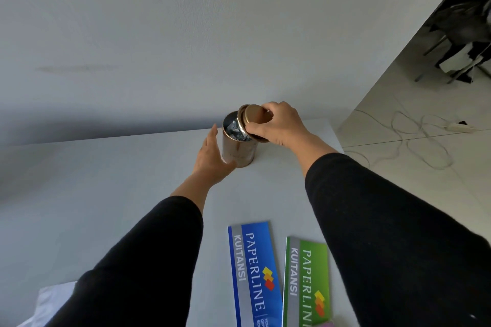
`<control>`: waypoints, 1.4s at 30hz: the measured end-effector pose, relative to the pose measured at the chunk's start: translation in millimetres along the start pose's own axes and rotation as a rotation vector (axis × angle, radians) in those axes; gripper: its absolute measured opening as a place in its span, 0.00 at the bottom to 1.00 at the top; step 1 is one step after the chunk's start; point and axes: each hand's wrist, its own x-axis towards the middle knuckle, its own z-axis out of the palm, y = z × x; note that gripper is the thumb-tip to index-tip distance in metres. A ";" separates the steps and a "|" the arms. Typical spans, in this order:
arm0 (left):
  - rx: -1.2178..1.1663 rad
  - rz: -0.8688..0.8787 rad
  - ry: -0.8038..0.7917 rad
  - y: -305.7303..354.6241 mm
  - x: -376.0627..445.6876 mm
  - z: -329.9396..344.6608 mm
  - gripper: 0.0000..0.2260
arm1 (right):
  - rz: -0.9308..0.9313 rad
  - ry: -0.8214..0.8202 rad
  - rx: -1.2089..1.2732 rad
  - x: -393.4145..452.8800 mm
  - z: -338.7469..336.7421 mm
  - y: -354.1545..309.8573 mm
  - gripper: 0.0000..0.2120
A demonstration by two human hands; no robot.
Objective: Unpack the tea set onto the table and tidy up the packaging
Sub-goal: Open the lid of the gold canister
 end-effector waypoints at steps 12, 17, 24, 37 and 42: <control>-0.388 -0.020 -0.033 -1.4 -46.1 -16.4 0.15 | 0.013 0.108 -0.069 -76.6 40.9 19.9 0.38; -0.285 -0.023 -0.019 -14.5 -51.6 -2.5 0.06 | 0.010 0.042 -0.061 -91.3 68.8 32.7 0.40; -0.231 -0.136 -0.021 -37.3 -52.6 18.6 0.05 | 0.094 0.006 -0.052 -92.6 105.8 48.9 0.41; -0.089 -0.186 0.045 -44.7 -38.0 33.7 0.07 | 0.104 -0.008 -0.146 -71.4 127.8 64.6 0.40; -0.070 -0.204 0.058 -44.8 -35.6 35.2 0.07 | 0.101 -0.016 -0.177 -66.5 130.9 65.5 0.39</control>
